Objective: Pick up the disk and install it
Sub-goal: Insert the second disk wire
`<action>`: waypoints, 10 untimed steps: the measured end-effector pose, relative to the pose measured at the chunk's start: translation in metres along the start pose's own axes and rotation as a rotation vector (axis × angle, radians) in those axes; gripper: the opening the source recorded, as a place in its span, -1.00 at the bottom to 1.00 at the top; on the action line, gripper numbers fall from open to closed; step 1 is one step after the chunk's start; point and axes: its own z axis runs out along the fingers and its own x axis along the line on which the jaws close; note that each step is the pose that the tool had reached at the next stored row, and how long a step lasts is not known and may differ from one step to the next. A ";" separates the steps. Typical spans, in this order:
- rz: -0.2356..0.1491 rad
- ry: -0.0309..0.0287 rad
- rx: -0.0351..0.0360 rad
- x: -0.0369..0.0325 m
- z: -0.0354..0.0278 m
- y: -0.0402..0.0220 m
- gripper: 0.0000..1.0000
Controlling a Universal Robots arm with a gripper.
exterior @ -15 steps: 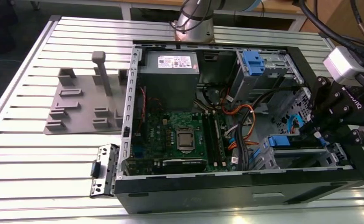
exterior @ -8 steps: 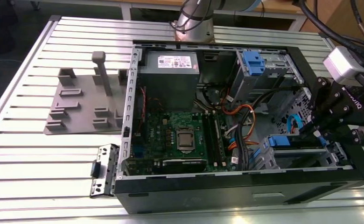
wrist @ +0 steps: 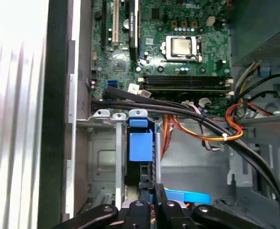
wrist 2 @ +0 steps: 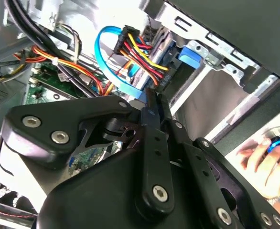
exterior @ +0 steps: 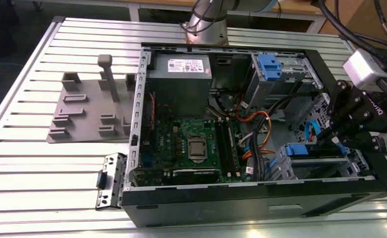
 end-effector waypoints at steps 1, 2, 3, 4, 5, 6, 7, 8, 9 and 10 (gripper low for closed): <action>0.000 -0.0013 0.0001 0.0003 0.0001 0.0000 -0.69; -0.001 -0.0014 0.0001 0.0010 0.0003 0.0000 -0.69; -0.002 -0.0014 0.0000 0.0016 0.0005 0.0000 -0.69; -0.004 -0.0012 0.0000 0.0021 0.0007 0.0000 -0.69; -0.007 -0.0010 -0.0002 0.0022 0.0011 -0.0001 -0.69; -0.011 -0.0003 -0.0003 0.0022 0.0015 -0.0001 -0.69; -0.016 0.0004 -0.0006 0.0023 0.0020 -0.0001 -0.69; -0.021 0.0009 -0.0008 0.0023 0.0024 -0.0001 -0.69; -0.025 0.0013 -0.0009 0.0024 0.0028 -0.0002 -0.69; -0.027 0.0015 -0.0011 0.0024 0.0032 -0.0003 -0.69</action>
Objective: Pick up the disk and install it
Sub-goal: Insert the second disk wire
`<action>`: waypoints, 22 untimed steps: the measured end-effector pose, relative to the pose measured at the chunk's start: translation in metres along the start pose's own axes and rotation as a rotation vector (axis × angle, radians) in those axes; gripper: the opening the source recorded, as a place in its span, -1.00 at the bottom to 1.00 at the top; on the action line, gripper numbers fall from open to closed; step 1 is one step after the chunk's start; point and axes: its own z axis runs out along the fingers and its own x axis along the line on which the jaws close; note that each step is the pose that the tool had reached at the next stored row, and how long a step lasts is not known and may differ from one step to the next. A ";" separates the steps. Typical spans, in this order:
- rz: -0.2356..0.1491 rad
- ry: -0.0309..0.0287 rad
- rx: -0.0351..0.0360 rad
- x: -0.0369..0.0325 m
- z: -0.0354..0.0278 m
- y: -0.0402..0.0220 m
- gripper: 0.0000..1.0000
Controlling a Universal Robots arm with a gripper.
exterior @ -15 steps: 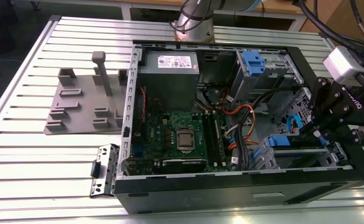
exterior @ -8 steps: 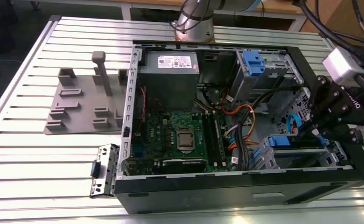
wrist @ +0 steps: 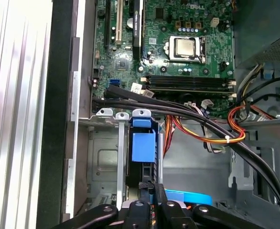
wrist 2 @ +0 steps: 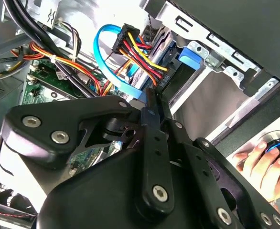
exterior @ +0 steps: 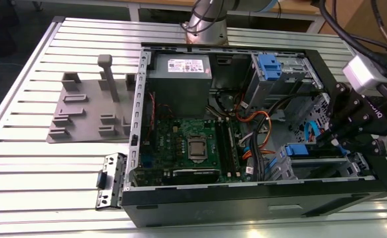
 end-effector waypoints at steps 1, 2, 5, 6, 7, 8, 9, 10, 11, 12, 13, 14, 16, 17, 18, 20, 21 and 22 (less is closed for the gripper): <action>-0.003 0.0004 -0.0001 0.0000 0.0003 -0.0001 -0.69; -0.005 0.0007 -0.0002 0.0000 0.0006 -0.0002 -0.69; -0.013 0.0016 -0.0005 0.0001 0.0016 -0.0006 -0.69; -0.014 0.0018 -0.0006 0.0001 0.0021 -0.0007 -0.69; -0.016 0.0015 -0.0007 0.0002 0.0030 -0.0008 -0.69; -0.017 0.0019 -0.0008 0.0002 0.0034 -0.0008 -0.69; -0.018 0.0023 -0.0008 0.0002 0.0038 -0.0009 -0.69; -0.019 0.0025 -0.0009 0.0002 0.0043 -0.0010 -0.69; -0.020 0.0027 -0.0009 0.0003 0.0048 -0.0010 -0.69; -0.020 0.0028 -0.0009 0.0003 0.0052 -0.0011 -0.69; -0.020 0.0027 -0.0009 0.0003 0.0053 -0.0011 -0.69; -0.020 0.0026 -0.0009 0.0003 0.0053 -0.0011 -0.69; -0.020 0.0024 -0.0009 0.0003 0.0055 -0.0011 -0.69; -0.020 0.0024 -0.0009 0.0003 0.0055 -0.0011 -0.69; -0.020 0.0022 -0.0009 0.0003 0.0056 -0.0011 -0.69; -0.020 0.0019 -0.0009 0.0003 0.0058 -0.0011 -0.66; -0.020 0.0019 -0.0009 0.0003 0.0057 -0.0011 -0.54; -0.020 0.0023 -0.0009 0.0003 0.0055 -0.0011 -0.54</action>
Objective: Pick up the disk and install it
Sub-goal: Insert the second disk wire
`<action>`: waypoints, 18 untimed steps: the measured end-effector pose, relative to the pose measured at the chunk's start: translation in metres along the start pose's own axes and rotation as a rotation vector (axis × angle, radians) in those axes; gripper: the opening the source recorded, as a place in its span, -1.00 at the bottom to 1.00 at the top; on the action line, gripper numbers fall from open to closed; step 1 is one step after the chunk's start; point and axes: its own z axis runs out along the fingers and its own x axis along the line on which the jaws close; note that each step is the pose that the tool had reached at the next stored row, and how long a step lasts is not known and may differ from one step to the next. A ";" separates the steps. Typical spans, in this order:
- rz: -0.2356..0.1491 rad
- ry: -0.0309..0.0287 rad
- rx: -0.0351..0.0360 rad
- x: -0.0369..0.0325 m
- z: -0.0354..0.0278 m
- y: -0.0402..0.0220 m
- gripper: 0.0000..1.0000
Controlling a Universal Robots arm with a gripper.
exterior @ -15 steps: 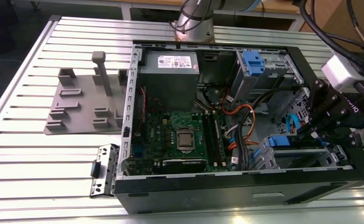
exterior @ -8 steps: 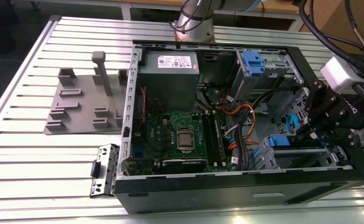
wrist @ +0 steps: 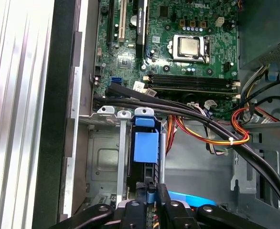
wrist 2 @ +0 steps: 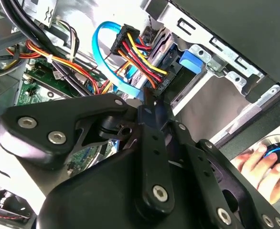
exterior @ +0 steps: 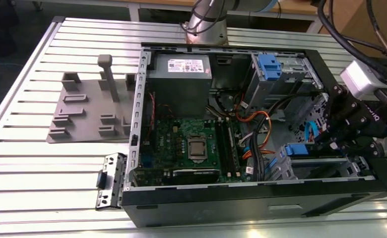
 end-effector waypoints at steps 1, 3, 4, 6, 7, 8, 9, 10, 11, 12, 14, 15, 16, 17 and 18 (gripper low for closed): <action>0.000 0.0003 0.0000 -0.0001 -0.0014 0.0002 -0.54; 0.000 -0.0002 0.0000 -0.0008 -0.0169 0.0020 -0.54; 0.000 -0.0001 0.0000 -0.0010 -0.0227 0.0026 -0.54; -0.001 -0.0055 -0.0009 -0.0011 -0.0219 0.0026 -0.54; -0.001 -0.0066 -0.0013 -0.0014 -0.0211 0.0024 -0.54; -0.001 -0.0066 -0.0015 -0.0018 -0.0205 0.0023 -0.56; -0.002 -0.0068 -0.0019 -0.0019 -0.0198 0.0020 -0.56; -0.003 -0.0069 -0.0024 -0.0019 -0.0194 0.0016 -0.69; -0.003 -0.0068 -0.0031 -0.0018 -0.0193 0.0007 -0.69; -0.003 -0.0067 -0.0040 -0.0017 -0.0195 -0.0012 -0.80; -0.003 -0.0071 -0.0087 -0.0014 -0.0199 -0.0077 -0.80; -0.003 -0.0071 -0.0101 -0.0013 -0.0203 -0.0104 -0.80; -0.003 -0.0071 -0.0105 -0.0012 -0.0205 -0.0116 -0.80; -0.003 -0.0071 -0.0105 -0.0013 -0.0211 -0.0117 -0.80; -0.003 -0.0071 -0.0105 -0.0013 -0.0224 -0.0115 -0.80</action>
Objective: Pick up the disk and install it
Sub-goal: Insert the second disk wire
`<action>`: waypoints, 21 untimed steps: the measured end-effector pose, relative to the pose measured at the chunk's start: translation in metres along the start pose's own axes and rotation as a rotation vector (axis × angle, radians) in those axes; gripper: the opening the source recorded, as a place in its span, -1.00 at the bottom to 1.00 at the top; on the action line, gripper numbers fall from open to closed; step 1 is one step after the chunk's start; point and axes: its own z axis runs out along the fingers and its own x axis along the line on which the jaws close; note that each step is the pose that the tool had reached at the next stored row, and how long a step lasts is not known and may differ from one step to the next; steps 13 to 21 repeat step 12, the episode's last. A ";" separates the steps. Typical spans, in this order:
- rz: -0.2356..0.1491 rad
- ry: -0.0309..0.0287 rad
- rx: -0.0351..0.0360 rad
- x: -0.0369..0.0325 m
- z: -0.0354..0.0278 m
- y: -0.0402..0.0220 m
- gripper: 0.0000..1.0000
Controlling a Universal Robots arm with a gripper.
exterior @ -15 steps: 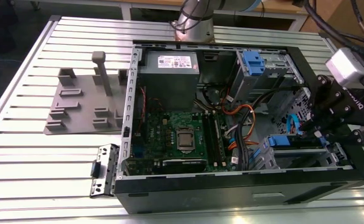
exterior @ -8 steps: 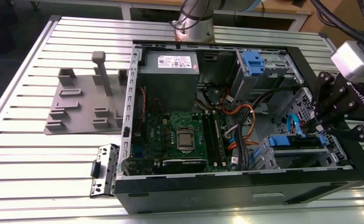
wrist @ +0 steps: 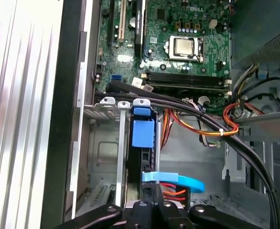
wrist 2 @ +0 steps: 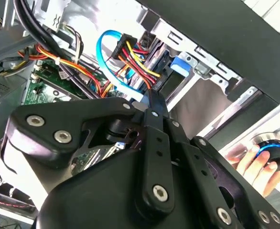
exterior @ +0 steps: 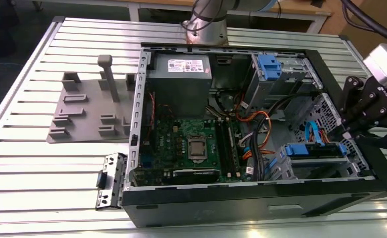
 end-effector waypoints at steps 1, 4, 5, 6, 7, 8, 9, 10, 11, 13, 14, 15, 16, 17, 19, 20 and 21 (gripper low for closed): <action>0.000 -0.0002 0.0000 -0.0001 -0.0020 0.0002 -0.80; 0.000 -0.0006 0.0000 -0.0005 -0.0098 0.0012 -0.80; 0.000 -0.0008 0.0000 -0.0006 -0.0114 0.0014 -0.80; 0.000 -0.0009 0.0000 -0.0006 -0.0118 0.0014 -0.80; 0.000 -0.0012 0.0000 -0.0006 -0.0117 0.0014 -0.80; 0.000 -0.0012 0.0000 -0.0006 -0.0117 0.0014 -0.80; 0.000 -0.0011 0.0000 -0.0006 -0.0119 0.0014 -0.80; 0.000 -0.0010 0.0000 -0.0006 -0.0120 0.0015 -0.80; 0.000 -0.0010 0.0000 -0.0006 -0.0121 0.0015 -0.80; 0.000 -0.0010 0.0000 -0.0006 -0.0121 0.0015 -0.80; 0.000 -0.0010 0.0000 -0.0006 -0.0121 0.0015 -0.80; 0.000 -0.0010 0.0000 -0.0006 -0.0121 0.0015 -0.80; 0.000 -0.0010 0.0000 -0.0006 -0.0121 0.0015 -0.80; 0.000 -0.0010 0.0000 -0.0006 -0.0121 0.0015 -0.80; 0.000 -0.0010 0.0000 -0.0006 -0.0121 0.0015 -0.80; 0.000 -0.0010 0.0000 -0.0006 -0.0121 0.0015 -0.80; 0.000 -0.0010 0.0000 -0.0006 -0.0121 0.0015 -0.80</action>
